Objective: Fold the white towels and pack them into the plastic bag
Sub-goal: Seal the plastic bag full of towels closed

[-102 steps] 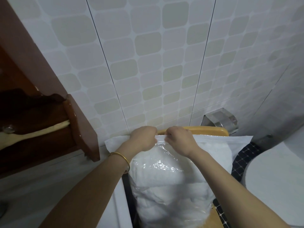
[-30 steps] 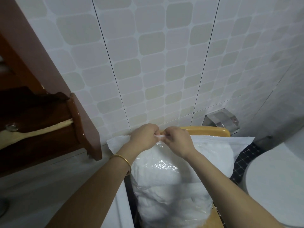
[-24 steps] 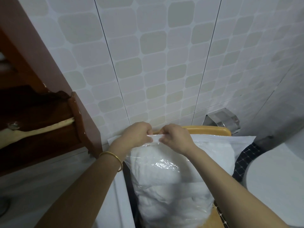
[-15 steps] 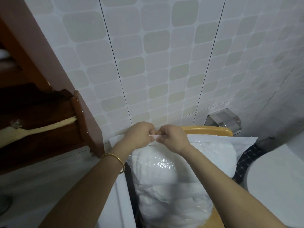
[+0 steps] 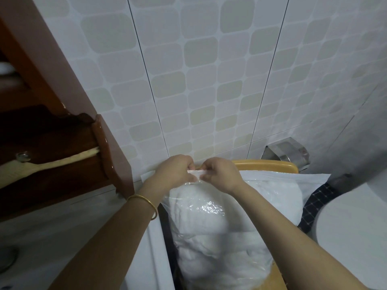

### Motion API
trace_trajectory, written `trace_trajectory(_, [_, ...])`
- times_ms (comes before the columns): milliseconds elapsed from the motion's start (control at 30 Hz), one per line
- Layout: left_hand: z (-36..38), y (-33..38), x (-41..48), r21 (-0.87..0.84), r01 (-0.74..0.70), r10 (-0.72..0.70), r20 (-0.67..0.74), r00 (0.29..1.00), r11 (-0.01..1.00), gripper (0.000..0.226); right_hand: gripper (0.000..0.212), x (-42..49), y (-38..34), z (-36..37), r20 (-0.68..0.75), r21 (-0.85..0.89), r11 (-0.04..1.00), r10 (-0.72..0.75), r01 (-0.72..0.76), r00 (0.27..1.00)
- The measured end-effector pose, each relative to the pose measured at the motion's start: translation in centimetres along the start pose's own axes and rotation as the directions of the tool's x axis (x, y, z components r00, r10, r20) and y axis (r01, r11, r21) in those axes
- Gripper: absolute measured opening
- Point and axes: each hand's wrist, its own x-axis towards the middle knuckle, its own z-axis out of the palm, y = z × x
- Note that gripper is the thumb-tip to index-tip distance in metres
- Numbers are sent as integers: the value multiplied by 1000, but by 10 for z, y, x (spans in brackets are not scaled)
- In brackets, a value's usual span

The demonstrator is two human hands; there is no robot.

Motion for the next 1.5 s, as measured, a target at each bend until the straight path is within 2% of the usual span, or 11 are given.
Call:
trace_trajectory(133, [-4, -4, 0, 3, -17, 17, 2, 1000, 1000, 15, 11, 3, -4, 2, -5, 27, 1000, -13, 13, 1000])
trace_trajectory(233, [0, -4, -1, -38, -15, 14, -27, 1000, 999, 10, 10, 3, -6, 5, -16, -30, 998, -51, 50, 999])
trace_trajectory(433, [6, -3, 1, -84, -12, 5, -79, 997, 996, 16, 16, -1, -7, 11, -95, -82, 993, -92, 85, 991])
trace_trajectory(600, [10, -2, 0, -61, 2, -9, -106, 994, 998, 21, 14, -4, -7, 15, -129, -79, 994, -91, 82, 987])
trace_trajectory(867, [6, -4, 1, -78, 0, -4, -52, 999, 997, 13, 20, 1, -7, -1, 13, -107, 993, -40, 41, 999])
trace_trajectory(967, [6, 0, 2, -98, -1, -3, -38, 999, 995, 12, 22, -2, -3, -3, 12, -119, 993, -7, 8, 1000])
trace_trajectory(1133, [11, 5, 3, 0, -35, 35, -56, 998, 999, 6, 21, -4, -3, -2, 5, -91, 996, 1, -1, 1000])
trace_trajectory(1267, [12, 4, 1, 62, -45, 50, -88, 995, 997, 10, 20, -4, -3, -1, -2, -116, 993, -15, 15, 1000])
trace_trajectory(1400, [9, 1, 1, -3, -16, 16, -37, 999, 1000, 12, 19, -4, -3, -1, 6, -121, 992, -20, 21, 1000])
trace_trajectory(1500, [3, -3, 2, 45, -12, 11, 17, 1000, 999, 18, 18, -3, -4, -3, 18, -105, 994, -30, 31, 999])
